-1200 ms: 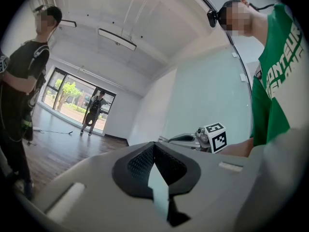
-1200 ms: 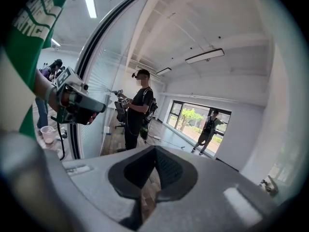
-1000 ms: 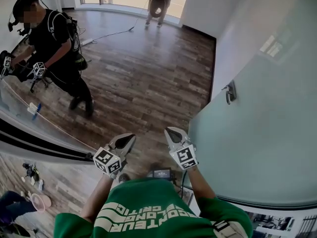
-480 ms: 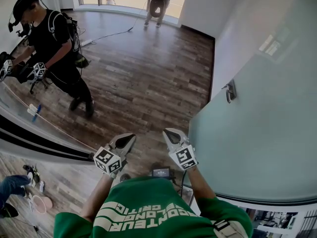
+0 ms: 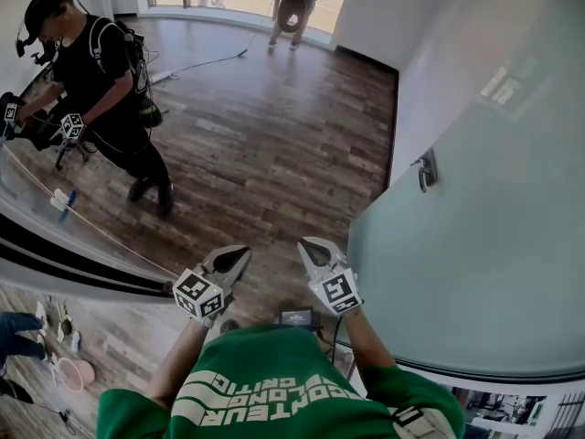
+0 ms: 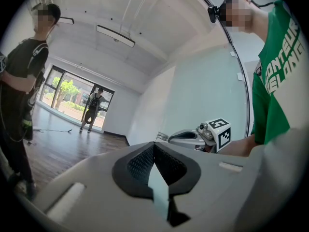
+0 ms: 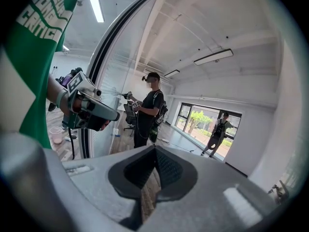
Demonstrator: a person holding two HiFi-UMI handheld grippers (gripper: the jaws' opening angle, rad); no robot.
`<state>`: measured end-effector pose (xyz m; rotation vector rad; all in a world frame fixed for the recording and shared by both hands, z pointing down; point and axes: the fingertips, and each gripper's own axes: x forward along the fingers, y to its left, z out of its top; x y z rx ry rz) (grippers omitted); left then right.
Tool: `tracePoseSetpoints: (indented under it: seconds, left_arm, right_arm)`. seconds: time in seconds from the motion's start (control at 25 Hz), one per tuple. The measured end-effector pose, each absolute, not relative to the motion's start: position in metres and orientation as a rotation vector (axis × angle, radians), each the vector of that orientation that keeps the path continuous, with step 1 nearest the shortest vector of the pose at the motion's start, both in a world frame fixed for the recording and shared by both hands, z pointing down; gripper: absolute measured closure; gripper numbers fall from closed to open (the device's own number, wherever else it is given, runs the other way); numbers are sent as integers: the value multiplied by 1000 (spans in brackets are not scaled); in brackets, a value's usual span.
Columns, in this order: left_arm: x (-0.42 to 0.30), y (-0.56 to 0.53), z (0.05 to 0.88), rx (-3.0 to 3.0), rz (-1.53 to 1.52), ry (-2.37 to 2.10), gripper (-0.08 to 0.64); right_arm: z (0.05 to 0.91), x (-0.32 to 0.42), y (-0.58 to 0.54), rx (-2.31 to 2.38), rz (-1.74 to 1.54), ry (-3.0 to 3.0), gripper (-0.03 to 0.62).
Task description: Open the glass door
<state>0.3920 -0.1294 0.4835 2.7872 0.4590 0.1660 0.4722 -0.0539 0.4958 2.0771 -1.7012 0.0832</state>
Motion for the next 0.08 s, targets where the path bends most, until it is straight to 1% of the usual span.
tracePoseSetpoints:
  seconds: [0.08]
  left_arm:
    - [393,-129,483,2786,166,459,545]
  right_arm:
    - [497,472,-55,2068,84,-1704,601]
